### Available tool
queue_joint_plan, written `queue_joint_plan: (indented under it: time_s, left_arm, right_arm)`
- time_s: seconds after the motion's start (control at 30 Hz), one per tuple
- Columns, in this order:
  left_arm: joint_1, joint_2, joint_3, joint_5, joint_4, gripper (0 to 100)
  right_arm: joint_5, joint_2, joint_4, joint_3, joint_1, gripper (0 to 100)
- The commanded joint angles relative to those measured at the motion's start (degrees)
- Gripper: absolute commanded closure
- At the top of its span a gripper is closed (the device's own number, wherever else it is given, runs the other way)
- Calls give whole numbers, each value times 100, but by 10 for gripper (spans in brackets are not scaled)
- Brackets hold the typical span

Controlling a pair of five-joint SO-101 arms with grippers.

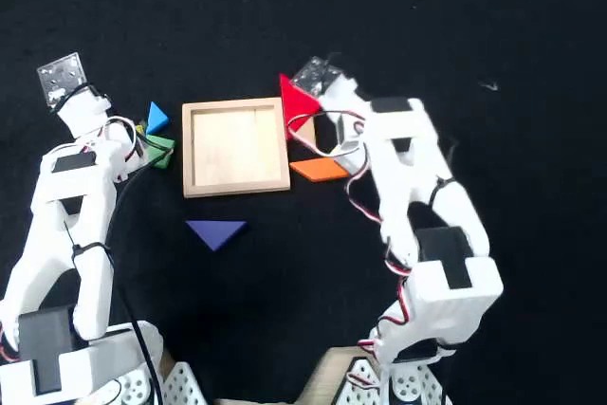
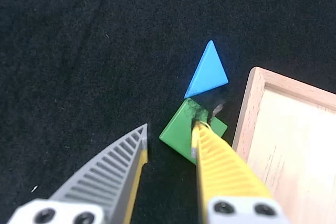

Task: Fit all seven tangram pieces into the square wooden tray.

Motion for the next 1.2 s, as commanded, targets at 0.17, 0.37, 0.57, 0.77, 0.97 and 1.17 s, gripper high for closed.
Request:
queue_joint_plan:
  time_s: [0.17,0.37,0.57,0.77,0.97,1.17]
  left_arm:
    - [48,-44,-22,-9,-88,851]
    - [48,-44,-22,-9,-88,851]
    - [48,-44,-22,-9,-88,851]
    - [48,-44,-22,-9,-88,851]
    - [48,-44,-22,-9,-88,851]
    - [48,-44,-22,-9,-88,851]
  right_arm:
    - [369,523,-53,-567,79,779]
    - [369,936,-18,-892,97,783]
    - [712,998,9,-892,88,779]
    - [844,989,114,-884,114,708]
    - [1002,998,114,-884,97,728]
    - [1160,1086,132,-866,114,751]
